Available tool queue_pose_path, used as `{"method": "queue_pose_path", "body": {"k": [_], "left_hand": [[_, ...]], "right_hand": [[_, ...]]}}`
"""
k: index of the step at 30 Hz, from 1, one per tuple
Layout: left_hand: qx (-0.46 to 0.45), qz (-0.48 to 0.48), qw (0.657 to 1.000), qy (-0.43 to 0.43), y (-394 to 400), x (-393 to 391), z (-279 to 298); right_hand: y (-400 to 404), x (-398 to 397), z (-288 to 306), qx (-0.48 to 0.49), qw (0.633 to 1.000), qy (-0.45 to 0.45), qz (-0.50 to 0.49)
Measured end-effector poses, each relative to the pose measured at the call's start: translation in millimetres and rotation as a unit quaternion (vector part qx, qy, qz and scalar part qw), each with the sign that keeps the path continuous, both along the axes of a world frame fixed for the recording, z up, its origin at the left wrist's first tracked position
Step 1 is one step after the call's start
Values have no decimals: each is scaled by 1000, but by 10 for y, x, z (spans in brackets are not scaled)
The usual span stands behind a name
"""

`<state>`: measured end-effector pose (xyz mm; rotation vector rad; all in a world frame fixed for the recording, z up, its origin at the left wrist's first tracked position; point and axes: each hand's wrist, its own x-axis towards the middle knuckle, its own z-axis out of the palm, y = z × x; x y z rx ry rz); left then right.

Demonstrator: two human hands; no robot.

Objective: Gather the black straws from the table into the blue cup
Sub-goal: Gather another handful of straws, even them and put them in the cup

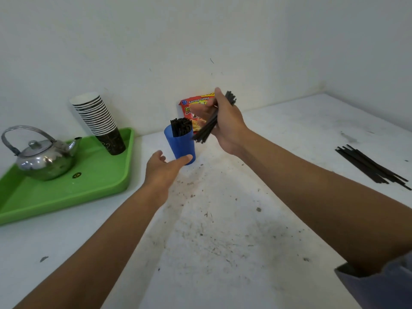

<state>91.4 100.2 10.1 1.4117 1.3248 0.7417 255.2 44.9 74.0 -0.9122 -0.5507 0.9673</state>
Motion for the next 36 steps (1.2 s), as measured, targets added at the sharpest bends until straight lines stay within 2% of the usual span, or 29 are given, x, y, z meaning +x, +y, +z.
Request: {"method": "queue_pose_path", "body": {"k": [4, 9, 12, 18, 21, 24, 26, 30, 36], "left_hand": [[80, -41, 996, 22, 323, 87, -60], [126, -126, 984, -23, 591, 142, -150], [129, -118, 983, -56, 626, 181, -186], [153, -108, 982, -38, 634, 194, -273], [151, -106, 982, -28, 633, 201, -274], [152, -109, 982, -27, 630, 198, -262], [153, -109, 982, -30, 627, 187, -259], [158, -112, 981, -35, 621, 190, -266], [160, -110, 981, -33, 621, 196, -273]], "right_hand": [[380, -73, 127, 11, 1000, -20, -9], [768, -143, 95, -15, 996, -83, -10], [868, -157, 6, -33, 992, -123, -9], [1027, -92, 48, -5, 999, -40, -14], [1085, -121, 55, -31, 986, -165, -25], [1084, -149, -26, -76, 946, -314, -11], [1061, -145, -79, -89, 926, -368, -3], [1017, -109, -90, -93, 912, -400, 9], [1008, -63, -55, -82, 928, -362, -36]]}}
